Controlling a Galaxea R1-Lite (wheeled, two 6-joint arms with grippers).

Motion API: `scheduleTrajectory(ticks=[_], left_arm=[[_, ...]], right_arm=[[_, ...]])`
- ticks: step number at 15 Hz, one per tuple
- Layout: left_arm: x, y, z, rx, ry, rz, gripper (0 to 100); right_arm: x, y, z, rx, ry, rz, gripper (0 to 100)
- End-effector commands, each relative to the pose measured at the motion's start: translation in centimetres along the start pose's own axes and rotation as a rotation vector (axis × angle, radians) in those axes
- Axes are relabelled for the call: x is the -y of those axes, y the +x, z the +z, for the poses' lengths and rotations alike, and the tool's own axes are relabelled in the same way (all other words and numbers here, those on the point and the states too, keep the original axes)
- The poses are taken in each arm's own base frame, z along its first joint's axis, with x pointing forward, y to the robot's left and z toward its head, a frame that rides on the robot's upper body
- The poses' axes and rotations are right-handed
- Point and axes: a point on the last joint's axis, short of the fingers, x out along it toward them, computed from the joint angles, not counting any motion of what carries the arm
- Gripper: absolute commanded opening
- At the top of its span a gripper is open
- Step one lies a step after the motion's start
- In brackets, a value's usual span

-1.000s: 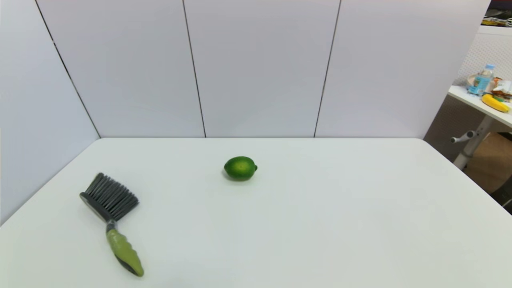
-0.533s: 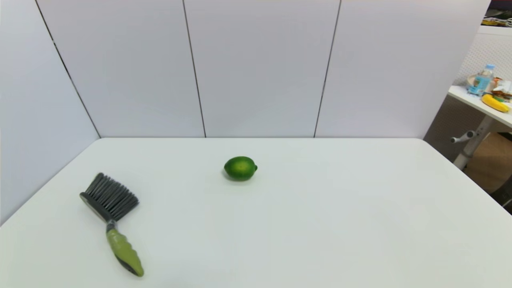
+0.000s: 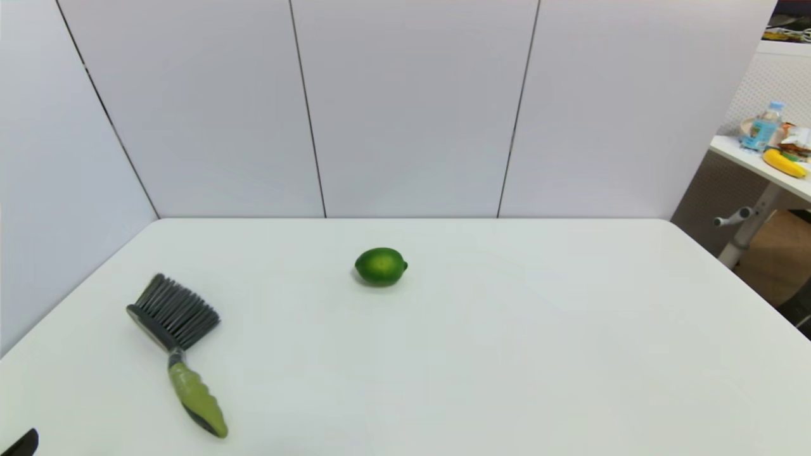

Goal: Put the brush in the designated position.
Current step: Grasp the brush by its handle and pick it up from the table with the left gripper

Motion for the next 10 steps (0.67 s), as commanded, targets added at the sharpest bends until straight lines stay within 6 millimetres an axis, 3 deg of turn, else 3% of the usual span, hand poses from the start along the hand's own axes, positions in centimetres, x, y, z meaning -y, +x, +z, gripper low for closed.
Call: scheduleTrajectory(ticks=[1,5,10], left_arm=[[-1.3,6.6,6.5,-0.167,0.013,-0.025,100],[-1.6,13.2,7.9,-0.267,0.021,-0.076,100],[-1.1,18.9,9.1,-0.409,-0.015,-0.073,100]], right_arm=[[0.0,0.0,0.0,-0.003,-0.002,0.002,100],[0.0,0.0,0.0,-0.003,-0.002,0.002,100],[0.0,0.0,0.0,-0.003,-0.002,0.002,100]])
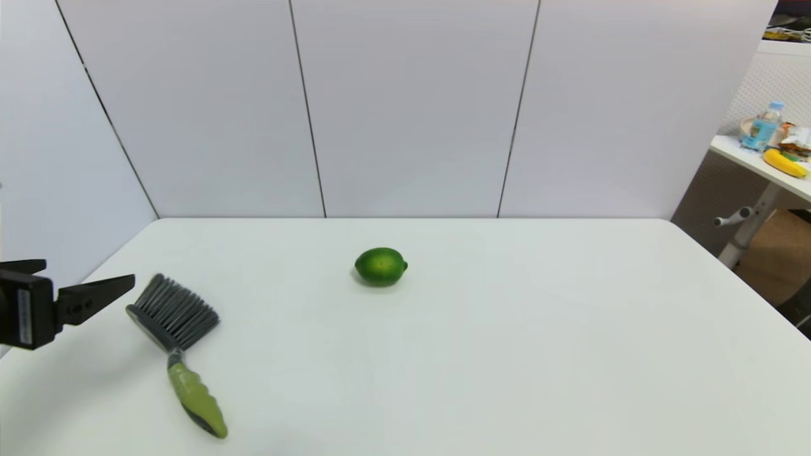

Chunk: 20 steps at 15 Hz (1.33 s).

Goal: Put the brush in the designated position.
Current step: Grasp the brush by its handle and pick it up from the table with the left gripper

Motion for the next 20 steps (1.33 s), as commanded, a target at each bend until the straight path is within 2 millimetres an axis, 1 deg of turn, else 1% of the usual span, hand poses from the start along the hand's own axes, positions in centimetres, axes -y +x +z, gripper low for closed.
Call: scheduleTrajectory(ticks=[1,3,5,6,9,14,20], left_arm=[[0.6,6.3,2.2,-0.176,-0.069,-0.017,100],[1.3,8.1,2.6,-0.253,-0.113,-0.015,100],[1.5,8.9,2.5,-0.372,-0.147,0.03,100],[1.8,9.3,2.5,-0.422,-0.166,0.048,0],[2.6,9.5,2.0,-0.487,-0.204,0.089,0],[2.9,9.5,1.4,-0.55,-0.196,0.085,0],[3.5,9.3,1.3,-0.572,-0.255,0.091,0]], right_arm=[[0.0,0.0,0.0,-0.003,-0.002,0.002,100],[0.0,0.0,0.0,-0.003,-0.002,0.0,100],[0.0,0.0,0.0,-0.003,-0.002,0.002,100],[0.0,0.0,0.0,-0.003,0.0,0.002,100],[0.0,0.0,0.0,-0.003,0.0,0.002,100],[0.0,0.0,0.0,-0.003,0.0,0.002,100],[0.0,0.0,0.0,-0.003,-0.002,0.002,100]])
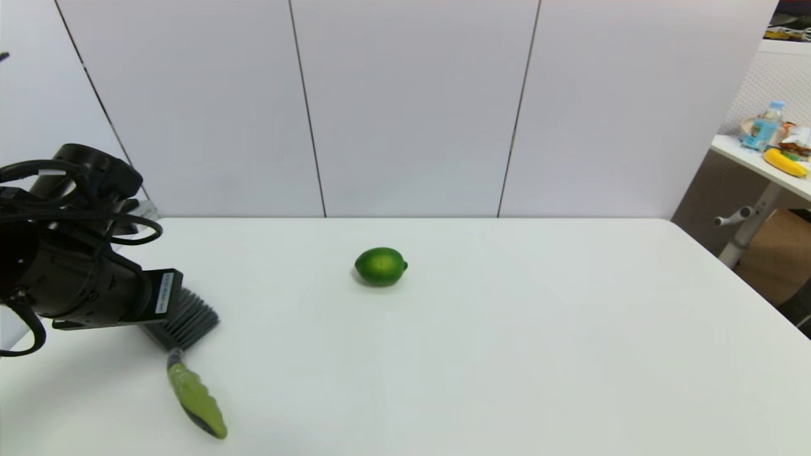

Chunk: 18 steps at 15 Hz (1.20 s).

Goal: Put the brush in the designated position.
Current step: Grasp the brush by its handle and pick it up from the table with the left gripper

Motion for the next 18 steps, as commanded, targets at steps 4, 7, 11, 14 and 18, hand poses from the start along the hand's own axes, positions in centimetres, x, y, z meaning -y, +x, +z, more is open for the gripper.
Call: scheduleTrajectory(ticks=[4,7,11,14,18], left_arm=[[0.1,0.1,-0.4,-0.017,-0.025,0.012,100],[0.1,0.3,-1.0,-0.037,-0.063,0.018,100],[1.3,1.3,-2.4,-0.089,-0.168,0.018,100],[2.3,2.3,-2.9,-0.08,-0.245,0.144,100],[2.3,3.3,-3.4,-0.091,-0.328,0.2,100]], right_arm=[[0.0,0.0,0.0,-0.003,0.0,0.002,100],[0.0,0.0,0.0,-0.003,0.0,0.002,100],[0.0,0.0,0.0,-0.003,0.0,0.002,100],[0.0,0.0,0.0,-0.003,-0.002,0.002,100],[0.0,0.0,0.0,-0.003,-0.002,0.002,100]])
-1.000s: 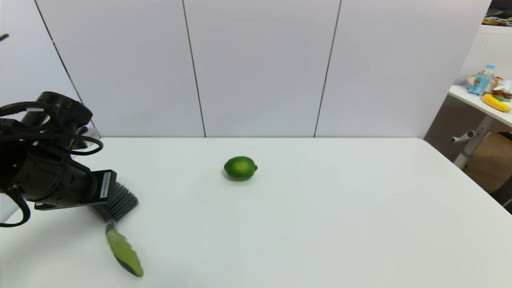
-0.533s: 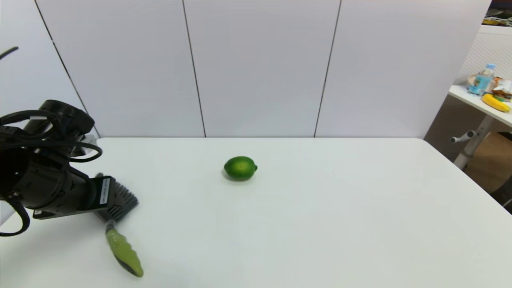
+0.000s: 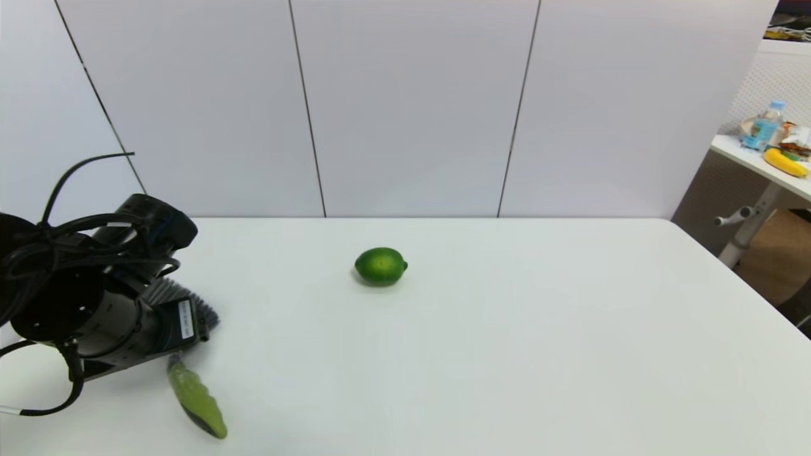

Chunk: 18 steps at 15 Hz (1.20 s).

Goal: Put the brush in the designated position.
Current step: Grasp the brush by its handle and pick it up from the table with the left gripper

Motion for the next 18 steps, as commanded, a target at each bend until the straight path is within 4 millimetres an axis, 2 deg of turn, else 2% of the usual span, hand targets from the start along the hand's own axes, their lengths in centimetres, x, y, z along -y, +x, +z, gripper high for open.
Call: scheduleTrajectory(ticks=[1,6,18], left_arm=[[0.2,1.1,-0.6,-0.038,-0.05,0.038,100],[0.3,1.9,-0.9,-0.056,-0.061,0.056,100],[1.3,4.5,0.3,-0.023,-0.117,0.043,100]], right_arm=[[0.0,0.0,0.0,-0.003,0.0,0.002,100],[0.0,0.0,0.0,-0.003,-0.002,0.002,100],[0.0,0.0,0.0,-0.003,-0.002,0.002,100]])
